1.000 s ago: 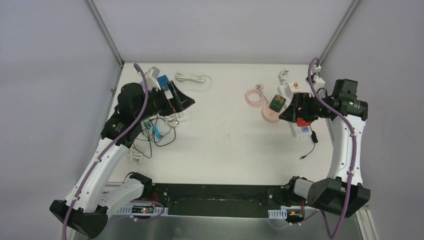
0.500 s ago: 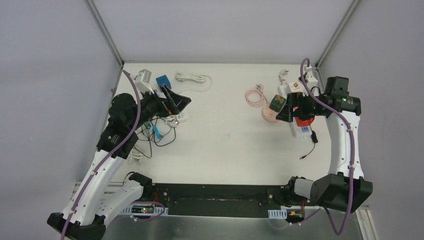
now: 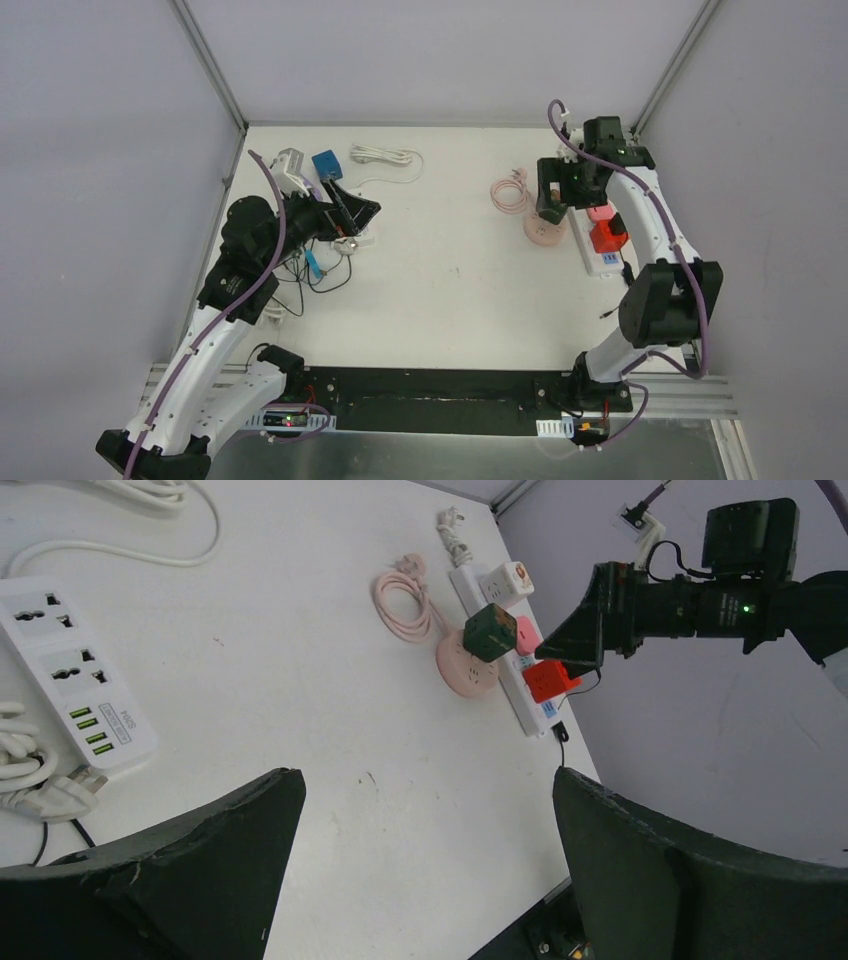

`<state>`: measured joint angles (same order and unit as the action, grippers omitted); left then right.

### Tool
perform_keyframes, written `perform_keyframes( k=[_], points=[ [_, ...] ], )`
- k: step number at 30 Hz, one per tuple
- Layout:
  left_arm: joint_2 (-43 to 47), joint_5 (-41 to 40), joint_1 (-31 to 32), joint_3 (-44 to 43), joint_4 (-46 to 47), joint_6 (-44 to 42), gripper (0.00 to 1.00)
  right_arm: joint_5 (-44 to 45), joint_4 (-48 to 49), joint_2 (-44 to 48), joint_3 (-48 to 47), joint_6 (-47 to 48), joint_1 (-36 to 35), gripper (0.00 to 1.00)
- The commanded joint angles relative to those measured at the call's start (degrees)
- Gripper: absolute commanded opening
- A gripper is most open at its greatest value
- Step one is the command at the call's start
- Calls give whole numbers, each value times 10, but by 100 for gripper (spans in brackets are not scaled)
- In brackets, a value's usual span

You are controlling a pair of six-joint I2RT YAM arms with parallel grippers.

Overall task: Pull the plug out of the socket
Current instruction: Move the socket to the center of the board.

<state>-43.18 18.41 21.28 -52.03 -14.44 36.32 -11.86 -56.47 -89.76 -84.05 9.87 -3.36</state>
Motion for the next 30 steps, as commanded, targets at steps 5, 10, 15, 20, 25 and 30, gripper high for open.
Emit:
perform_keyframes(
  k=[5,10,15,20,25,30],
  points=[
    [5,-22,-3,5,37,-35,99,232,79,-105,-83,-277,-28,100],
    [-3,-27,-3,-4,35,-54,99,234,74,-163,-108,-310,-28,100],
    [-13,-31,-3,-12,30,-70,99,210,73,-203,-115,-332,-20,99],
    [-21,-27,-3,-14,30,-72,99,201,77,-224,-109,-336,-12,96],
    [-21,-24,-3,-8,30,-67,99,178,87,-239,-97,-329,1,86],
    [-13,-22,-3,-2,30,-59,99,155,104,-245,-86,-314,3,75]
  ],
)
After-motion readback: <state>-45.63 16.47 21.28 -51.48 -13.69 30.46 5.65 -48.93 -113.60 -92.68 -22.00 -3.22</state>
